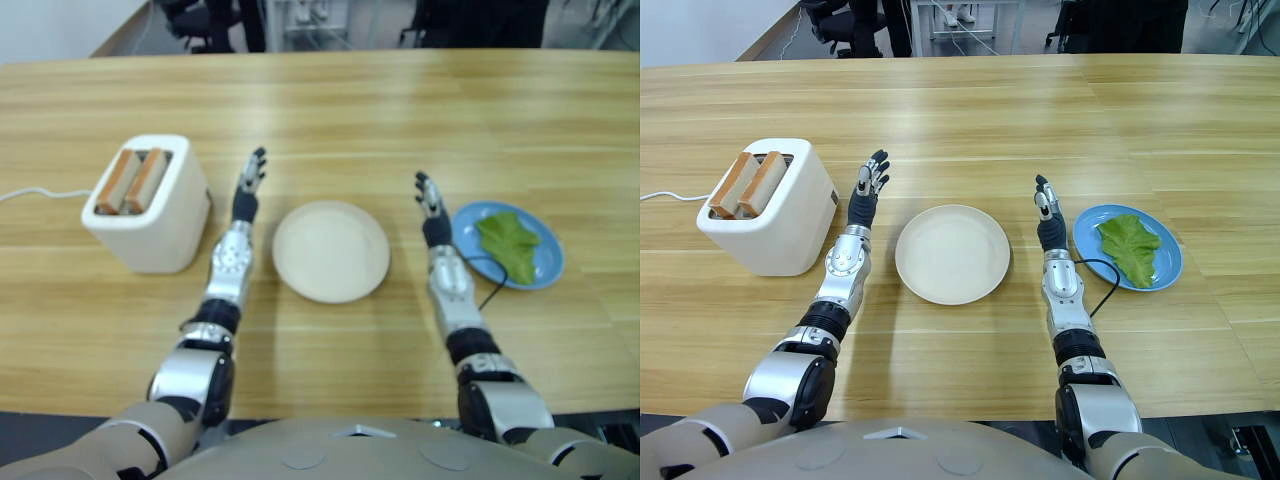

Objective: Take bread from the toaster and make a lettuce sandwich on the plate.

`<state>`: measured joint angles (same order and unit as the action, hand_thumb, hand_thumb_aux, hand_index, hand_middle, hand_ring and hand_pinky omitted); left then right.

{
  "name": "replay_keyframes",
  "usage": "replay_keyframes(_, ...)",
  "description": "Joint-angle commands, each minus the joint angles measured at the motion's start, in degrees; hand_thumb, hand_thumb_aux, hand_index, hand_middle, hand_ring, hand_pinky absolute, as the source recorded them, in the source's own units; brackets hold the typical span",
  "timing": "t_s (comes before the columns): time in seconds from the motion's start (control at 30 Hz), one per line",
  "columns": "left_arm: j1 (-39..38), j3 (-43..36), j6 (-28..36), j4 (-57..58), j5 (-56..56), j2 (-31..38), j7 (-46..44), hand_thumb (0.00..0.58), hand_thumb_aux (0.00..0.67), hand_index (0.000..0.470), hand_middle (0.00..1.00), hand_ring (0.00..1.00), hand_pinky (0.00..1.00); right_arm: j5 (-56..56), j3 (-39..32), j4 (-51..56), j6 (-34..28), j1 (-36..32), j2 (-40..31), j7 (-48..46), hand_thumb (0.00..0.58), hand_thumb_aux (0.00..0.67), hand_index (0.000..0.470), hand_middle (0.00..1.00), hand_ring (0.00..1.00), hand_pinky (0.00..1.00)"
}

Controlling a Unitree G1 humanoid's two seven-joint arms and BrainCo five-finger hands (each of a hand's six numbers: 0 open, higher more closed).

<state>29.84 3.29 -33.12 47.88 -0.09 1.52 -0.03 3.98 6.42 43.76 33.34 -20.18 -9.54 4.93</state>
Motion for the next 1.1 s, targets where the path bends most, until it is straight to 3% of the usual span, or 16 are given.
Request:
replay_keyframes(0.03,-0.54,0.11,0.94,0.21,-0.02,-0.27,0.03,0.000,0.000,0.000,0.00,0.00,0.00,0.64,-0.40,-0.82,-0.10,0.63,-0.16,0.50,0.000,0.000,0.000,0.00,0.00,0.00)
replay_keyframes(0.33,-0.51,0.12,1.37,0.04,0.01,-0.14,-0.04,0.000,0.000,0.000,0.00,0.00,0.00,0.79,-0.24,-0.54,0.15,0.66,0.03,0.76,0.000,0.000,0.000,0.00,0.00,0.00)
replay_keyframes(0.43,-2.59,-0.31,2.64,-6.26,-0.38,0.43,-1.24,0.000,0.000,0.000,0.00,0.00,0.00,0.80,-0.42,-0.62,0.03,0.69,0.24,0.53,0.000,0.000,0.000,0.00,0.00,0.00)
replay_keyframes(0.5,-7.44,-0.80,7.15,-24.81,-2.20,2.81,-4.17,0.000,0.000,0.000,0.00,0.00,0.00,0.41,-0.44,-0.65,-0.19,0.75,0.33,-0.14,0.000,0.000,0.000,0.00,0.00,0.00)
replay_keyframes(0.6,-13.66,1.89,18.81,-56.74,-6.38,10.95,-8.28,0.000,0.000,0.000,0.00,0.00,0.00,0.67,-0.73,-0.42,-0.41,1.05,0.28,-0.65,0.000,0.000,0.000,0.00,0.00,0.00)
replay_keyframes(0.73,-17.28,12.97,31.39,-76.51,-11.28,25.67,-12.34,0.000,0.000,0.000,0.00,0.00,0.00,0.28,-0.67,-1.05,-0.69,1.79,0.20,-1.67,0.000,0.000,0.000,0.00,0.00,0.00)
replay_keyframes(0.83,-20.45,22.74,32.98,-77.37,-3.18,35.15,-12.29,0.000,0.000,0.000,0.00,0.00,0.00,0.04,-0.56,-1.50,-0.87,2.38,0.35,-2.16,0.000,0.000,0.000,0.00,0.00,0.00)
replay_keyframes(0.93,-25.05,28.14,33.18,-69.92,9.29,41.48,-9.07,0.000,0.000,0.000,0.00,0.00,0.00,-0.09,-0.67,-1.27,-1.04,2.39,0.83,-2.71,0.000,0.000,0.000,0.00,0.00,0.00)
replay_keyframes(1.1,-30.79,22.00,40.99,-55.95,32.68,48.90,-2.24,0.000,0.000,0.000,0.00,0.00,0.00,-0.17,-0.87,-1.89,-1.29,2.43,1.01,-3.80,0.000,0.000,0.000,0.00,0.00,0.00)
